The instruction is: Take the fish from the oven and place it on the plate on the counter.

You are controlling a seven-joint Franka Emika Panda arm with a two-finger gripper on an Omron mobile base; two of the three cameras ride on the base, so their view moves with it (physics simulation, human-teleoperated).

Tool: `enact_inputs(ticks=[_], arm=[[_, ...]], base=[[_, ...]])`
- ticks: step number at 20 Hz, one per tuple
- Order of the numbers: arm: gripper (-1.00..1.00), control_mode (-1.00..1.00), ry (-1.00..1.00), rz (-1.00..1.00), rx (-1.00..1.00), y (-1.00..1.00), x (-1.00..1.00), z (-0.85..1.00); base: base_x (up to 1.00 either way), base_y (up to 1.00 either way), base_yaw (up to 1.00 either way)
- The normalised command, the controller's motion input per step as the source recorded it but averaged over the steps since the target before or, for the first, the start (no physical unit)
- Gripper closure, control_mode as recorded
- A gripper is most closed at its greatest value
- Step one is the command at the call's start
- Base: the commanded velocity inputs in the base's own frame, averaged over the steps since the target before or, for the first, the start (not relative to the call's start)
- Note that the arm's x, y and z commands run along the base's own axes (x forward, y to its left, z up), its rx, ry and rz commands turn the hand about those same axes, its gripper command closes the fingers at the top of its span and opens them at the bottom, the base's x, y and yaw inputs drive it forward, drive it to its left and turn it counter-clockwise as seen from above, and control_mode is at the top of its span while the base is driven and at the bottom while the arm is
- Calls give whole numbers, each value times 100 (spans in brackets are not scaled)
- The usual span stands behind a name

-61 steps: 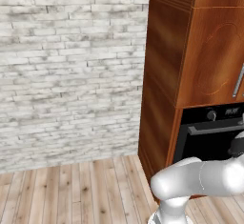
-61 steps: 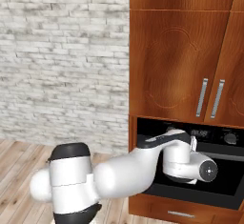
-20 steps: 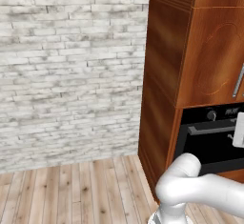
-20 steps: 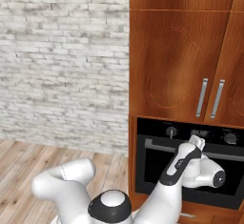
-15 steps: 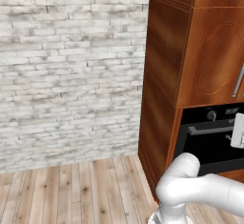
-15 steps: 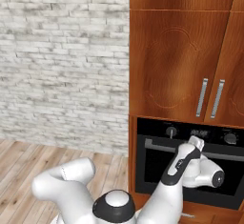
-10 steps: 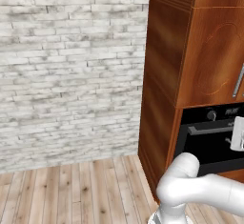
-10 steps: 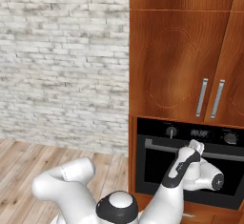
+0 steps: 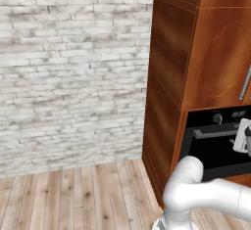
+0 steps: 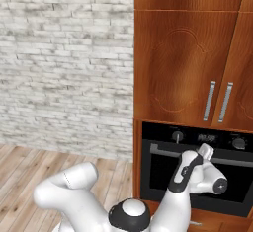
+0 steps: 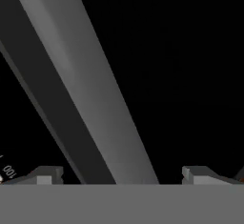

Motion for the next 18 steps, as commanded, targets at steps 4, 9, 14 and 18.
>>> enact_inputs(ticks=[4,9,14,18], arm=[[-100,-100,0,-12,0,-14,45,-2],[-100,-100,1,-9,0,-9,31,-19],[-100,-100,0,-4,0,-1,16,-16],[-100,-100,0,-3,0,0,19,-38]], base=[[0,0,0],[0,0,0],[0,0,0],[0,0,0]])
